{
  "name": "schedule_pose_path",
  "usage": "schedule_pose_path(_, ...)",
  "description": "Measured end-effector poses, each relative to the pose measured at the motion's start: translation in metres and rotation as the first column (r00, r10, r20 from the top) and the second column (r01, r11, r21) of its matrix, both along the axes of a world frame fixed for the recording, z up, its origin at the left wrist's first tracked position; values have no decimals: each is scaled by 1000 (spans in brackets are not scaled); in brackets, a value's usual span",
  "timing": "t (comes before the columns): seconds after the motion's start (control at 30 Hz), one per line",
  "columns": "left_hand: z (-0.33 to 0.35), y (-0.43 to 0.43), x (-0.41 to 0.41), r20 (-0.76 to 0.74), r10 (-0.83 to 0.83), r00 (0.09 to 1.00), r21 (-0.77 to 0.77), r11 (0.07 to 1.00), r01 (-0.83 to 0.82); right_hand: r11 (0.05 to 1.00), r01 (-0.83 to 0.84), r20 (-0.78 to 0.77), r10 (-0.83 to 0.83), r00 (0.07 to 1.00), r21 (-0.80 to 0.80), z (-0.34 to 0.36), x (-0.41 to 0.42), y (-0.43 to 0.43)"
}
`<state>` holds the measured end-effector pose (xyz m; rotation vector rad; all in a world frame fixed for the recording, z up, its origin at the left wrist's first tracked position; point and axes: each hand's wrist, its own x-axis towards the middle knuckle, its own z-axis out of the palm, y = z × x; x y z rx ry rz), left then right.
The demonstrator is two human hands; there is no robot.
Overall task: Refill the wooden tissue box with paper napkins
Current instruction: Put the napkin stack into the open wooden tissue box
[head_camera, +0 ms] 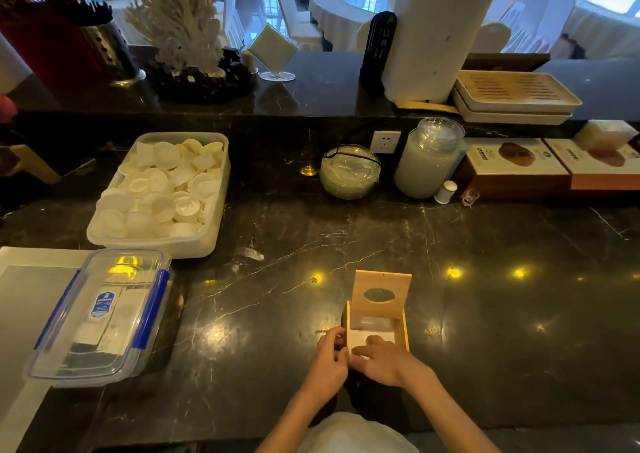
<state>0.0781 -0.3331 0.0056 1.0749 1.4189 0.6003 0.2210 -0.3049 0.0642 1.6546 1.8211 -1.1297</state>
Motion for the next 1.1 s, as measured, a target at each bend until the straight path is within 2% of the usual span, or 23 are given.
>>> schedule_pose_path(0.17, 1, 0, -2, 30, 4, 1000, -21, 1000, -4, 993, -105, 64, 108, 992, -54, -4, -5, -7)
schedule_pose_path(0.43, -1, -1, -3, 82, 10, 997, -29, 1000, -8, 994, -91, 122, 83, 989, 60, -14, -13, -11)
schedule_pose_path(0.6, 1, -1, -4, 98, -9, 995, -35, 999, 13, 995, -29, 100, 19, 995, 100, -16, -18, -12)
schedule_pose_path(0.73, 4, -2, -6, 83, -19, 996, -28, 999, 21, 997, -29, 99, 23, 995, 66, -15, -16, -11)
schedule_pose_path(0.8, 5, -4, -7, 55, -27, 998, -22, 999, 28, 987, -102, 171, 80, 982, 124, -12, -13, -19)
schedule_pose_path(0.9, 9, -7, -16, -28, -80, 996, 6, 997, 81, 956, -110, 174, 63, 983, 273, -5, -5, -37)
schedule_pose_path(1.0, 18, -11, -33, -159, -152, 975, 89, 982, 168, 914, -37, 168, -34, 985, 403, -4, 9, -51)
schedule_pose_path(1.1, 25, -16, -51, -325, -211, 922, 150, 951, 270, 903, 106, 130, -174, 976, 417, -9, 30, -65)
